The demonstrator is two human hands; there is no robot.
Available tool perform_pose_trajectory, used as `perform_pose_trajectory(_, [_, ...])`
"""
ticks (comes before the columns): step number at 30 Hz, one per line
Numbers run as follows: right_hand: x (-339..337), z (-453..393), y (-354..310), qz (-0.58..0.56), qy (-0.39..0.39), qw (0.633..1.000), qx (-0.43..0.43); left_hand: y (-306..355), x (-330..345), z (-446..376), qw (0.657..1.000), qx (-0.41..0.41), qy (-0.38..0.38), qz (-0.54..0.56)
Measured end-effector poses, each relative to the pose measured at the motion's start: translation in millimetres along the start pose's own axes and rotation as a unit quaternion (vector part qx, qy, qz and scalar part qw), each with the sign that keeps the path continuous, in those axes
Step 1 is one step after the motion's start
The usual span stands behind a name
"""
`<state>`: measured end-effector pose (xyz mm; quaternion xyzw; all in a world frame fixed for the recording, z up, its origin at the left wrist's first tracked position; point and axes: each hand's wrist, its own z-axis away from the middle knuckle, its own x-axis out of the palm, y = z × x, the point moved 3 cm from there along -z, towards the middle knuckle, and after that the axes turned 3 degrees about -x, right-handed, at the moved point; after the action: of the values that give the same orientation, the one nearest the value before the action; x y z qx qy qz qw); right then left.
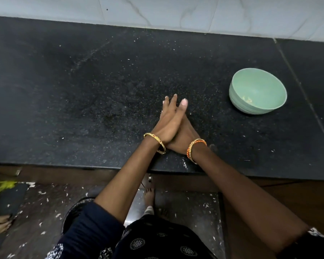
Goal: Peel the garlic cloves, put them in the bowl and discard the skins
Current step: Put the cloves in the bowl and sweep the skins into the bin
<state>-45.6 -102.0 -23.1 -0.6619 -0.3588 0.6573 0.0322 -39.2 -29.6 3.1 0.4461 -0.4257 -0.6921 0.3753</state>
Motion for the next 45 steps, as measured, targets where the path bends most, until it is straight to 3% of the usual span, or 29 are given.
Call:
perform_pose_trajectory(4, [1.3, -3.3, -3.0, 0.062, 0.017, 0.997, 0.049, 3.4, 0.3, 5.5, 0.997, -0.07, 0.01, -0.011])
perform_pose_trajectory(9, [-11.8, -6.1, -6.5, 0.167, 0.073, 0.981, 0.072, -0.9, -10.7, 19.4, 0.989, 0.014, 0.149, 0.008])
perform_pose_trajectory(13, [-10.3, -7.7, -10.7, 0.17, 0.08, 0.982, 0.016, -25.9, -29.7, 27.0, 0.933, 0.012, 0.323, 0.16])
perform_pose_trajectory(17, [-6.7, -2.4, -11.7, 0.179, 0.101, 0.979, -0.001, -35.3, -30.0, 32.9, 0.902, 0.023, 0.357, 0.24])
perform_pose_trajectory(21, [-7.1, 2.0, -3.7, 0.165, 0.136, 0.977, 0.009, -26.6, -23.1, 33.0, 0.891, -0.012, 0.329, 0.312])
perform_pose_trajectory(24, [-20.0, 2.6, 2.2, 0.035, 0.204, 0.974, 0.096, -17.0, -14.7, 31.4, 0.878, -0.051, 0.284, 0.382])
perform_pose_trajectory(26, [-30.9, 0.2, 0.6, -0.093, 0.267, 0.944, 0.17, -12.5, -8.4, 28.2, 0.866, -0.08, 0.245, 0.429])
perform_pose_trajectory(28, [-38.9, -7.0, -7.3, -0.232, 0.323, 0.888, 0.233, -7.0, -2.3, 24.3, 0.846, -0.121, 0.192, 0.482])
perform_pose_trajectory(30, [-39.8, -16.1, -17.8, -0.336, 0.355, 0.84, 0.236, -2.3, 1.6, 19.5, 0.817, -0.172, 0.129, 0.535])
perform_pose_trajectory(31, [-39.2, -19.7, -23.2, -0.357, 0.355, 0.835, 0.224, -0.4, 3.3, 17.0, 0.802, -0.192, 0.1, 0.557])
perform_pose_trajectory(34, [-33.6, -23.5, -34.2, -0.308, 0.319, 0.882, 0.162, 3.5, 2.3, 7.6, 0.775, -0.171, 0.057, 0.606])
perform_pose_trajectory(37, [-29.9, -23.1, -33.5, -0.234, 0.315, 0.914, 0.107, 4.0, -2.6, 1.2, 0.776, -0.162, 0.052, 0.607])
perform_pose_trajectory(41, [-29.0, -23.5, -33.4, -0.179, 0.332, 0.924, 0.065, 0.3, -10.5, -2.9, 0.783, -0.171, 0.052, 0.596])
perform_pose_trajectory(45, [-25.9, -27.0, -32.2, -0.194, 0.345, 0.917, 0.047, 1.5, -17.1, -6.8, 0.781, -0.18, 0.042, 0.597])
